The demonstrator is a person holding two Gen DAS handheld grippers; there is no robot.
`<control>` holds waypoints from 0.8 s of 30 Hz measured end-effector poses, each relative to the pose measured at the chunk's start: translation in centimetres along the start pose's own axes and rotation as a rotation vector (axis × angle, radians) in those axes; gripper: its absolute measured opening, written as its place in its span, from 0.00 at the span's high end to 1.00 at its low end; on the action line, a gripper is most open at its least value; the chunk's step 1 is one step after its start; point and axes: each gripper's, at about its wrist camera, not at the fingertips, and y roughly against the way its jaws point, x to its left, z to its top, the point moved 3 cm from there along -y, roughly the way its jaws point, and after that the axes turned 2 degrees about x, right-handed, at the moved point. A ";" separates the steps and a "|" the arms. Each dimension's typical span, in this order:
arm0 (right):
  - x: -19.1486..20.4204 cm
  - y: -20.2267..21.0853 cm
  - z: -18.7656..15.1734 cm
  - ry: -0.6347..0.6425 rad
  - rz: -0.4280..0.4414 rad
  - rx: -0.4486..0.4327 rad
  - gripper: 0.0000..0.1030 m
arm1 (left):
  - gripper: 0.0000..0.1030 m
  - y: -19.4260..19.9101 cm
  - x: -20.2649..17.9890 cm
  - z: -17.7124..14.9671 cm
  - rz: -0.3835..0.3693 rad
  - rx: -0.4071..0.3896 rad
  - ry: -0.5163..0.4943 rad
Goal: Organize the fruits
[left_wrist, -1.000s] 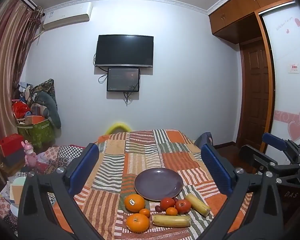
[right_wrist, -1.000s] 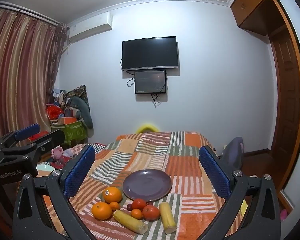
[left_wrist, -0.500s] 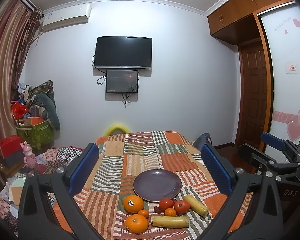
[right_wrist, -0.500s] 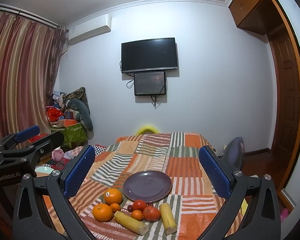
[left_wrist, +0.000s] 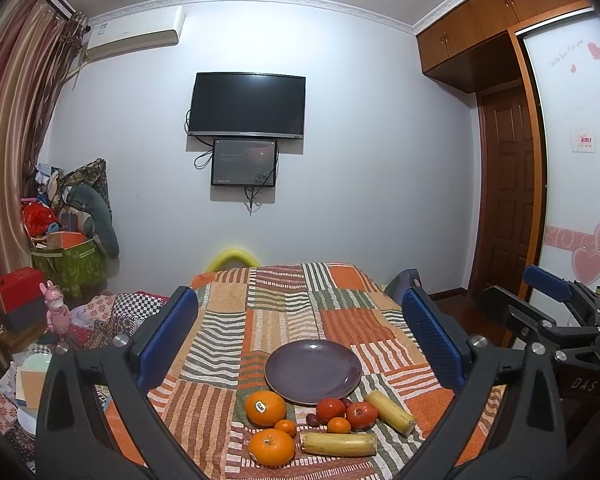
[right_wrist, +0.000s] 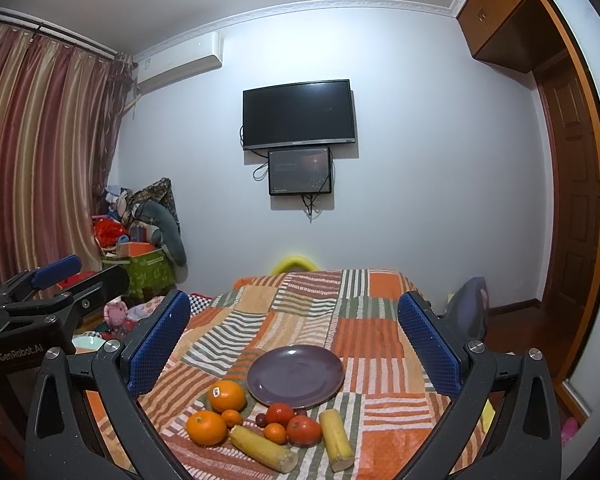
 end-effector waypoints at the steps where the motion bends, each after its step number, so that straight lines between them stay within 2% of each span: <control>1: 0.0 0.0 0.0 0.000 0.001 0.000 0.00 | 0.00 0.0 0.0 0.0 0.000 0.000 0.001; 24: 0.1 0.1 -0.1 -0.007 0.002 -0.010 0.00 | 0.00 0.3 -0.3 0.1 -0.006 -0.003 0.000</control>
